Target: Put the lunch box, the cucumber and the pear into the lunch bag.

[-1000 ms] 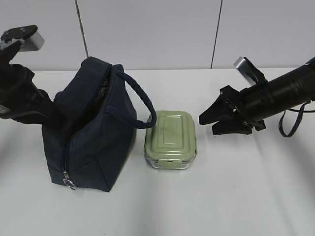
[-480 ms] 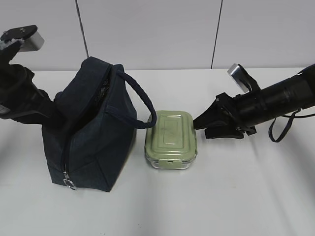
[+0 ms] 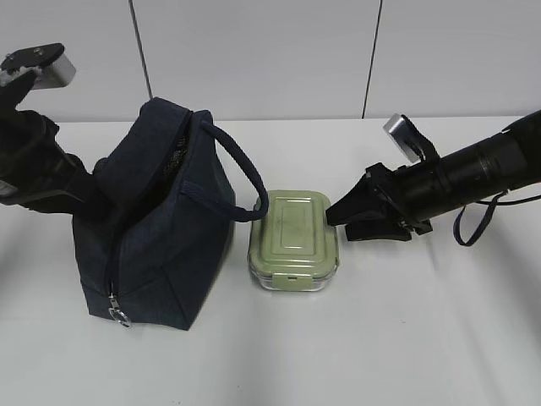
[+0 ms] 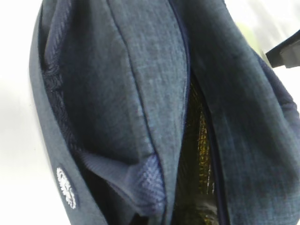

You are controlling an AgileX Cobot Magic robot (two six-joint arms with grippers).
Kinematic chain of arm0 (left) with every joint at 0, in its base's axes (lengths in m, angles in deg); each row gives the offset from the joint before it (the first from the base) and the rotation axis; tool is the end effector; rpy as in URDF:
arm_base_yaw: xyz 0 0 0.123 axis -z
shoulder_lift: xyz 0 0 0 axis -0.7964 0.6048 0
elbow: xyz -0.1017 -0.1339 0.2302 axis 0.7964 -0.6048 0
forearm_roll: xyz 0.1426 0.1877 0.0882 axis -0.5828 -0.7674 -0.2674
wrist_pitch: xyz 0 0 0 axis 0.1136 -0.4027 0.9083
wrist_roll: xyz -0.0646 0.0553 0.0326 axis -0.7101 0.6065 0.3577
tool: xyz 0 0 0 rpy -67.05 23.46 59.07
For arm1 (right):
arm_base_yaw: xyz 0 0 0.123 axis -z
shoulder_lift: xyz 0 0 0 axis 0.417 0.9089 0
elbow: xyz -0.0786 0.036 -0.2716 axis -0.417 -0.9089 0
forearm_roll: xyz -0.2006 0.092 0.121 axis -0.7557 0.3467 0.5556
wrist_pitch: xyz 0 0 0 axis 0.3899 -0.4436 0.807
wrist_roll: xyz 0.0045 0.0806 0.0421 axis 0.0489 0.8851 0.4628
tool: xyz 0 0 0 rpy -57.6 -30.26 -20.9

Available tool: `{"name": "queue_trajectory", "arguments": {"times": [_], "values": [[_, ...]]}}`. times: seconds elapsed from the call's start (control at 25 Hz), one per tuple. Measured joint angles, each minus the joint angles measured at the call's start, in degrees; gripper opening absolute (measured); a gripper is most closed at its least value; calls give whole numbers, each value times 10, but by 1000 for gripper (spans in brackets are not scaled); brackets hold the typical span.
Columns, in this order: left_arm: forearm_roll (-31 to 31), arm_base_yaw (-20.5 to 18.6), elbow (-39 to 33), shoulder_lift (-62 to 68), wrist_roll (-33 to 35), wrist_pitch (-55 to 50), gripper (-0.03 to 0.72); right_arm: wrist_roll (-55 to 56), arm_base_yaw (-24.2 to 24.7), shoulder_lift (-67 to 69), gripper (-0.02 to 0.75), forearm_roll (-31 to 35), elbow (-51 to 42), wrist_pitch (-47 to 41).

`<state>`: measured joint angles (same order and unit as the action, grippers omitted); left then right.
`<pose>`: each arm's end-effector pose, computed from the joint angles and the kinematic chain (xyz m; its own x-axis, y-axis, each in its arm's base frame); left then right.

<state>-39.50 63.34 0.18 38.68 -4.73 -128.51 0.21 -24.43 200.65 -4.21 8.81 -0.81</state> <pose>0.2757 -0.0863 0.2532 -0.8113 0.3416 -0.4745 0.4970 0.8304 -0.2519 0.3836 0.0727 0.1325 -0.9505 -0.0098 -0.3107 -0.2583 0.5808 0.7720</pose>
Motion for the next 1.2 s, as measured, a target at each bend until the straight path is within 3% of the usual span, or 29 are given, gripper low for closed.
{"name": "queue_trajectory", "arguments": {"times": [1.0, 1.2], "values": [[0, 0, 0, 0, -4, 2, 1, 1, -15, 12, 464, 3, 13, 25], [0, 0, 0, 0, -4, 2, 1, 2, -15, 46, 464, 29, 14, -7]]}}
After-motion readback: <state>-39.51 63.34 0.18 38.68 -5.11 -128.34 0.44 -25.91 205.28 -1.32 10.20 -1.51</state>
